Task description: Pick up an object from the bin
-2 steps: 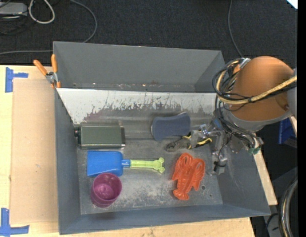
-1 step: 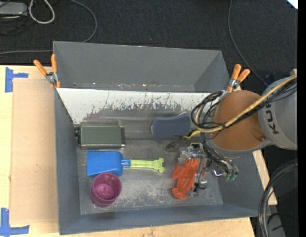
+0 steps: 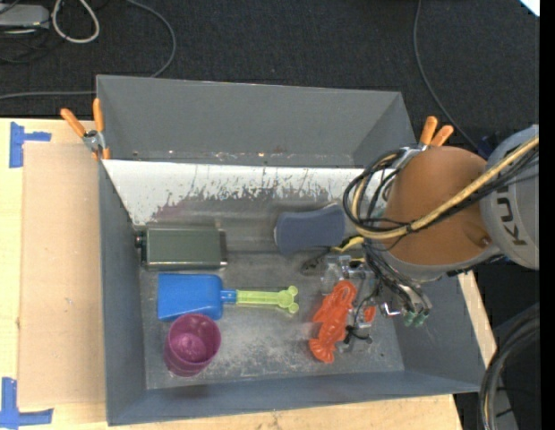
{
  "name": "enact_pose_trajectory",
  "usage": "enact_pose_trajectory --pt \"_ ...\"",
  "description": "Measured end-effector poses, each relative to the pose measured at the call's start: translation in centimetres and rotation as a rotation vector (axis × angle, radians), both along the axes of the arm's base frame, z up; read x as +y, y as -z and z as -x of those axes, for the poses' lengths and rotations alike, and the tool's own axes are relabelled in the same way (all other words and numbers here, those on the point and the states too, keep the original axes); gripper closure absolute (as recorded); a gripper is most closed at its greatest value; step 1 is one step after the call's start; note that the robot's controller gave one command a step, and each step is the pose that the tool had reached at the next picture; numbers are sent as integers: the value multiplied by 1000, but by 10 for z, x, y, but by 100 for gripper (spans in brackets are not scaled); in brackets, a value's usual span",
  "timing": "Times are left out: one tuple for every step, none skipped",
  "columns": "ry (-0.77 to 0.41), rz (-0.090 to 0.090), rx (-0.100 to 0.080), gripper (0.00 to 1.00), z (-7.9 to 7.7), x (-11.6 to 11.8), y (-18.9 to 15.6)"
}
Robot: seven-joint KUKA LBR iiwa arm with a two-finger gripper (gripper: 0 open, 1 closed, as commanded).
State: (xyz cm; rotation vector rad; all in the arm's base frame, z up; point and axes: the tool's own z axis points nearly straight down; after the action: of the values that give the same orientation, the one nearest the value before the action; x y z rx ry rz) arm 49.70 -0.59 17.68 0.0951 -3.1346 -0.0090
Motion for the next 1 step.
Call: enact_pose_trajectory --pt "-36 0 11 0 -13 -61 88"
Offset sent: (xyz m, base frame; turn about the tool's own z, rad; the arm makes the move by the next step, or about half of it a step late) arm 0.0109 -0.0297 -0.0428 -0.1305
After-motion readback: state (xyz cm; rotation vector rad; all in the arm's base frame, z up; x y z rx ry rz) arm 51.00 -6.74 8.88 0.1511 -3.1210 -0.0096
